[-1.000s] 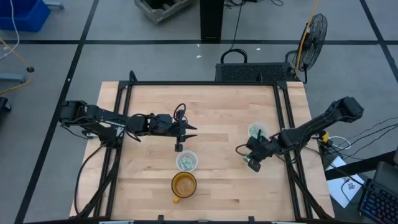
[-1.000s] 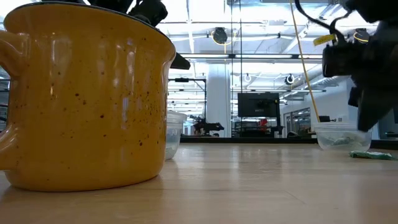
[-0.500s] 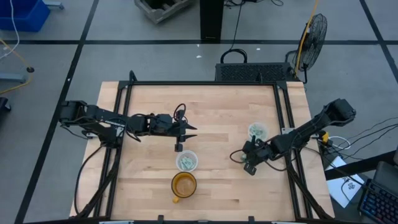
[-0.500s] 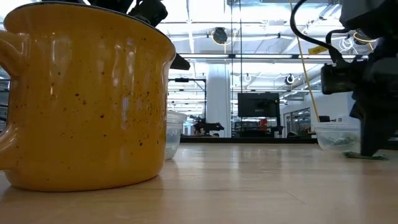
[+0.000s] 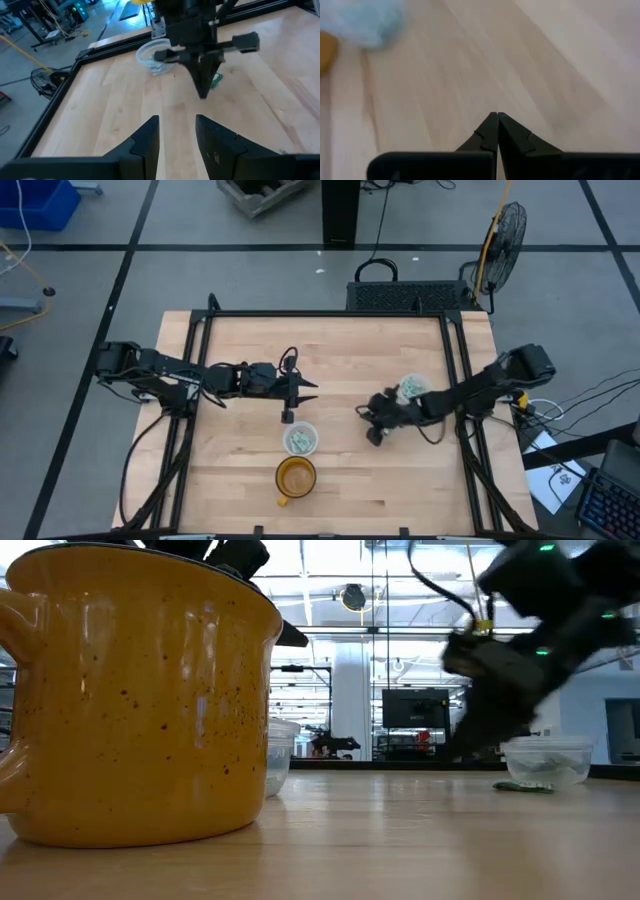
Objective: Pick and place items into bin
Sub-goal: Put the stevia packet into the left transparent bin
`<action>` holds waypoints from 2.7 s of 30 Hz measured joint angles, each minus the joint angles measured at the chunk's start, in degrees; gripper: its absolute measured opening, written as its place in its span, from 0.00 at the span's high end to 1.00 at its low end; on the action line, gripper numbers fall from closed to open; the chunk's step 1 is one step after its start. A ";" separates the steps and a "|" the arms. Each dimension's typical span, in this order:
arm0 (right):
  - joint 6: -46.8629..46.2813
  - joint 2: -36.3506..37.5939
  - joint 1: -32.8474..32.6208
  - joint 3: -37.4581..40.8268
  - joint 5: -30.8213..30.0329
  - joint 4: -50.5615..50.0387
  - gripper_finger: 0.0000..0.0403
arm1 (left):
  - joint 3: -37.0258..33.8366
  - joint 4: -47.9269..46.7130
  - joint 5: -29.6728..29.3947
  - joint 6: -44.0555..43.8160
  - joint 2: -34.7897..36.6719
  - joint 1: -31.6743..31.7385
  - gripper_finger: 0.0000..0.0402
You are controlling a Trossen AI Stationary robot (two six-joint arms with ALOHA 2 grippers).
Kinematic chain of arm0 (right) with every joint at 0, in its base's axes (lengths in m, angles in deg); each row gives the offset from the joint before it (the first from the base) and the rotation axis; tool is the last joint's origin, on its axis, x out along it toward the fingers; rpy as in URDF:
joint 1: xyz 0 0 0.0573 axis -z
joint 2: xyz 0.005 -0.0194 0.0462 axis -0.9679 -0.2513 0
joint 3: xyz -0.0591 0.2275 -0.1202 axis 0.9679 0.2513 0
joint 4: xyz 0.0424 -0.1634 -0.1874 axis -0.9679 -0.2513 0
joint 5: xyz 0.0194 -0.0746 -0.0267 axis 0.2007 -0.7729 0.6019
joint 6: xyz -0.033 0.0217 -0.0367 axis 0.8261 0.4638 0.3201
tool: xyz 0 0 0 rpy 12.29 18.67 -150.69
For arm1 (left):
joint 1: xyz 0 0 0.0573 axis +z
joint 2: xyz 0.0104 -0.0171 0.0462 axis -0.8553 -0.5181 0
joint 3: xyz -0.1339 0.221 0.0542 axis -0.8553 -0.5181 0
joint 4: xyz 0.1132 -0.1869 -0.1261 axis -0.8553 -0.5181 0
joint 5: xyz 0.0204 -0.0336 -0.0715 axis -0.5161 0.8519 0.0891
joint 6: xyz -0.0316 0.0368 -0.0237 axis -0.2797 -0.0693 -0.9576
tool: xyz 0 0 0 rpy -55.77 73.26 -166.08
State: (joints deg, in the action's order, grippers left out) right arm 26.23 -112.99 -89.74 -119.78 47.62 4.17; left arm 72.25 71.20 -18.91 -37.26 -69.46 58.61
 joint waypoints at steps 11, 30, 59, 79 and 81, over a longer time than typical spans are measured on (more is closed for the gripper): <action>23.71 6.98 4.01 -19.01 -14.52 -26.64 1.00 | -0.02 -0.01 0.85 -9.18 0.02 0.81 0.67; -9.07 5.38 -8.36 -9.95 5.20 -42.91 1.00 | -0.02 -1.58 1.40 -12.30 0.02 0.11 0.67; 35.22 4.77 11.61 -13.98 -13.92 -7.30 1.00 | 0.03 0.64 -0.68 -13.60 -0.54 1.13 0.67; 45.91 17.62 13.21 -14.26 -17.24 -3.90 1.00 | 22.83 0.27 5.97 -19.04 -31.01 5.43 0.67; 47.05 17.62 13.21 -14.26 -17.28 -3.89 1.00 | 26.48 -3.39 5.92 -20.64 -34.10 5.78 0.67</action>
State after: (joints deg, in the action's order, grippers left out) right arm 73.29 -95.38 -76.53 -134.03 30.34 0.28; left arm 98.74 67.81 -12.99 -57.91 -103.56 64.39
